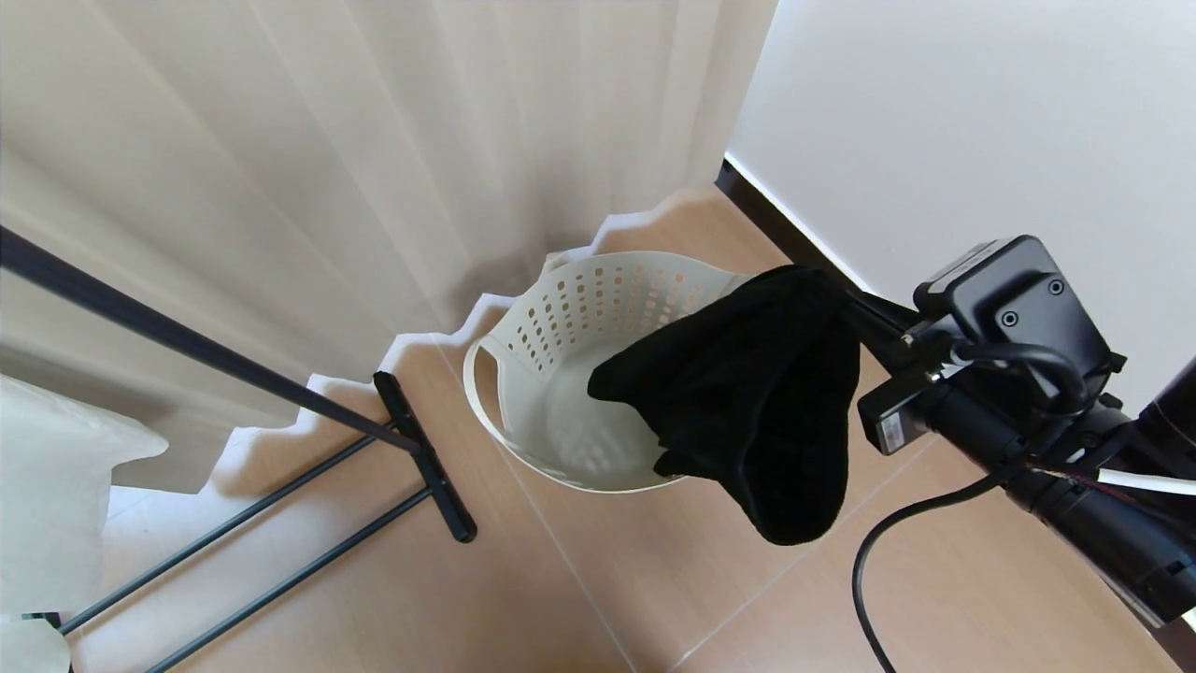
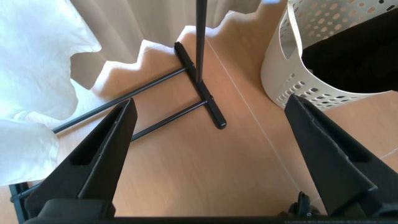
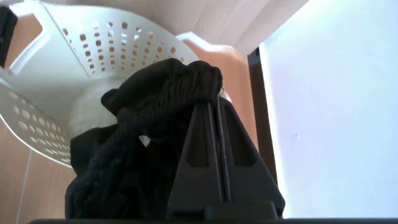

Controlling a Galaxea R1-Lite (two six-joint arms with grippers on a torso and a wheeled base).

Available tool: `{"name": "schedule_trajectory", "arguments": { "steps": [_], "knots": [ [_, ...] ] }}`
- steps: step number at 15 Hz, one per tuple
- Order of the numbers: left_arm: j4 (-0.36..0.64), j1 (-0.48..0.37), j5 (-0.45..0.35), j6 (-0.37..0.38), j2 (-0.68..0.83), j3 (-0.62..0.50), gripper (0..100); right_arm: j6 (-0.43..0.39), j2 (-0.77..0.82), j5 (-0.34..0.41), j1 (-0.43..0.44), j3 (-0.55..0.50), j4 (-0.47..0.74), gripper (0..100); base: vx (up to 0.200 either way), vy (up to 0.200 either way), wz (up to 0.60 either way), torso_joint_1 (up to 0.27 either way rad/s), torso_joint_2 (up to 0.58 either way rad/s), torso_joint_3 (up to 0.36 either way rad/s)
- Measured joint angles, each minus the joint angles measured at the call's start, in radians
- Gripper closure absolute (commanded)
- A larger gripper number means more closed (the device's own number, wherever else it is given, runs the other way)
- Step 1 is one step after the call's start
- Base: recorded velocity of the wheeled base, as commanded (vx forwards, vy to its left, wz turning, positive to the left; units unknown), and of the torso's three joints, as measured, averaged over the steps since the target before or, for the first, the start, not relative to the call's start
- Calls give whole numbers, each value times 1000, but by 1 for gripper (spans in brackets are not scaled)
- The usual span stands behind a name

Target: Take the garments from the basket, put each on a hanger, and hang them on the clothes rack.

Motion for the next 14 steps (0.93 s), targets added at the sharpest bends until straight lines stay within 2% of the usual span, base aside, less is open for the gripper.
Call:
{"name": "schedule_trajectory", "arguments": {
  "steps": [7,14],
  "knots": [
    [1,0,-1,-4,0,-2,0,0,-22,8,3,-14,0,100,0,0,0,0,0,13],
    [2,0,-2,-3,0,-2,0,0,-10,11,-4,-14,0,100,0,0,0,4,4,185]
  ]
}}
